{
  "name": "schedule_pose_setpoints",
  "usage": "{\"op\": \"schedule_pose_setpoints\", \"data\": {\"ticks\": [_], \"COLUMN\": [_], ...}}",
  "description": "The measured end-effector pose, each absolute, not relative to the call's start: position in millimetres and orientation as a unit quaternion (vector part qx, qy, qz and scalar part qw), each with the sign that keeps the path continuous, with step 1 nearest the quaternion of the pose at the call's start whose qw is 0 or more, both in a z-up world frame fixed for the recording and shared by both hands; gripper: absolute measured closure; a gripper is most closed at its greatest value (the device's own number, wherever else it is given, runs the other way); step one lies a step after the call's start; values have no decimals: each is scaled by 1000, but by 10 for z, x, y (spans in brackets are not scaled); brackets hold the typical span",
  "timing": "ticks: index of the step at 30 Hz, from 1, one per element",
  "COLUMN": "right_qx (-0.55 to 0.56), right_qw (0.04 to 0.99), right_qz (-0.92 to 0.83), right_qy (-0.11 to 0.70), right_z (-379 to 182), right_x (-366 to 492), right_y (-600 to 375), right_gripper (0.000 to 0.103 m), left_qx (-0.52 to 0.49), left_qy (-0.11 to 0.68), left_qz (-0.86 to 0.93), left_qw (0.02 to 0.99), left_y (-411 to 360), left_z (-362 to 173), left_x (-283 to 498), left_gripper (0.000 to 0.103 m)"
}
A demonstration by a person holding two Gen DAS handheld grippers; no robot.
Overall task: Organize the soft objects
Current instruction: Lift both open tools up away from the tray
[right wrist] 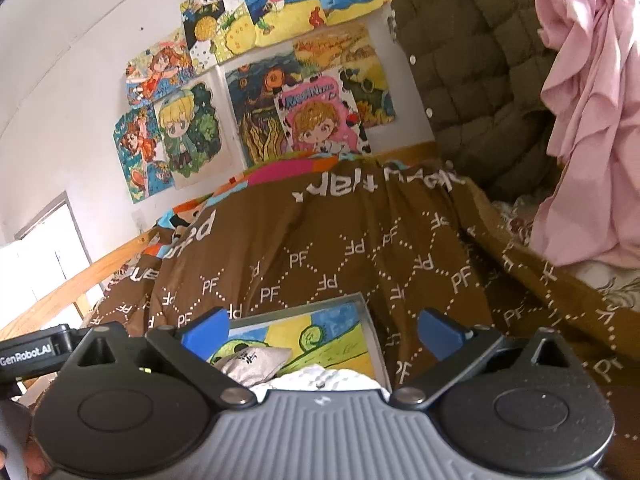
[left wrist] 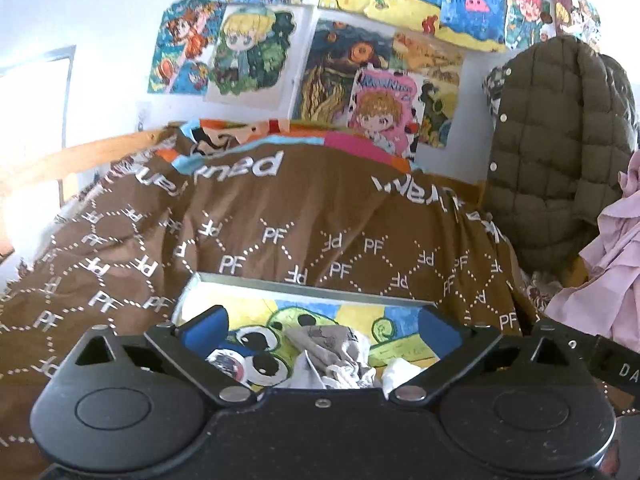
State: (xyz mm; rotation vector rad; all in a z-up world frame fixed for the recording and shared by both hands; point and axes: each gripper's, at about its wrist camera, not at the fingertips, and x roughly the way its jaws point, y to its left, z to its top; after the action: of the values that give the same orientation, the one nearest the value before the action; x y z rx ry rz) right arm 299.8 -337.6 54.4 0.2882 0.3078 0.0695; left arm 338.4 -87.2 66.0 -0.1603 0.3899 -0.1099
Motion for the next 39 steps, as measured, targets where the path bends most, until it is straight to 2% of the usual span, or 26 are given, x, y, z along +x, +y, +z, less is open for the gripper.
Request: {"op": "schedule_pose_setpoints", "data": {"ticks": [21, 39], "right_qx": [82, 65], "right_qw": [991, 992], "right_qz": [33, 34], "right_qy": [100, 102], "right_z": [953, 931], "right_x": [2253, 1642], "right_y": [-3136, -2913], "right_gripper": [0, 0], "left_qx": [-73, -70], "left_qy": [131, 104], "left_qz": [-41, -20], "left_qw": [988, 992], "left_y": [-750, -604], "left_z": [932, 913], "left_x": [2524, 1832], "left_gripper": [1, 1]}}
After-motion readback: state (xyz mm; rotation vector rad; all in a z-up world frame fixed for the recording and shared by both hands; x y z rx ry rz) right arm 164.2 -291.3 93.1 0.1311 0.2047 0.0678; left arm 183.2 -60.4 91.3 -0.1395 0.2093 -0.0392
